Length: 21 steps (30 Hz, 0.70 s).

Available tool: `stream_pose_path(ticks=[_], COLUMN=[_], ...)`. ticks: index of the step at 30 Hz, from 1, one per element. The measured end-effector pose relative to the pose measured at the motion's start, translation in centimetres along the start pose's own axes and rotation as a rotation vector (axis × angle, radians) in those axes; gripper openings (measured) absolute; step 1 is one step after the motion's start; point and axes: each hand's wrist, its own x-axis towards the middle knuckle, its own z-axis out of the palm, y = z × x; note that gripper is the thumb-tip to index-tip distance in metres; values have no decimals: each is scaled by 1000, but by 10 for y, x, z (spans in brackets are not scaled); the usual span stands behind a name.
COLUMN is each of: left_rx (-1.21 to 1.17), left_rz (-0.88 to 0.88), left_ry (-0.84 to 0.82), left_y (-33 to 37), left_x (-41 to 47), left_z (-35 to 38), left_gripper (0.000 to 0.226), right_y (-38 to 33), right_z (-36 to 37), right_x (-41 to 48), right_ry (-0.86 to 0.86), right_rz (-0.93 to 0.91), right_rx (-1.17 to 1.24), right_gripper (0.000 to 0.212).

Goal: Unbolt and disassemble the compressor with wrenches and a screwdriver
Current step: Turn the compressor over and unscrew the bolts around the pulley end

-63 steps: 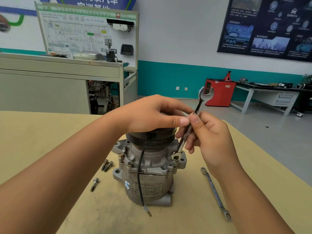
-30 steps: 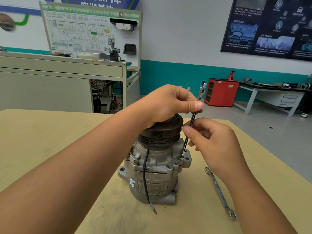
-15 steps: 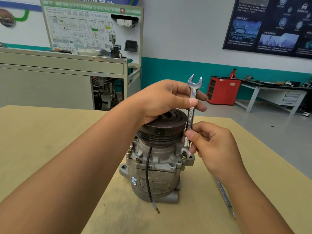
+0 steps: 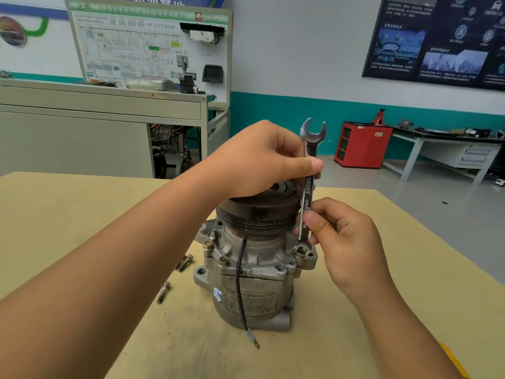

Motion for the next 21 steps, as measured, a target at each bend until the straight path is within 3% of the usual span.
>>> stream_pose_path(ticks=[5,11,14,19,21], left_rx=[157,240,235,52,77], left_rz=[1,-10,8,76,86], left_ry=[176,337,295,54,37], left_y=[10,15,17,19,20], left_x=[-9,-18,-20,-18,-16], left_z=[6,20,23,15,13], left_gripper=[27,37,29,15,13], right_y=[0,3,5,5,5], right_z=[1,1,0,-1,-1], right_x=[-5,-13,-12,-14,-15], right_ry=[20,110,108,77,60], right_rz=[13,-133,-183,-190,-174], right_rx=[76,-178,-186,-125,-111], right_gripper=[24,19,7,15,22])
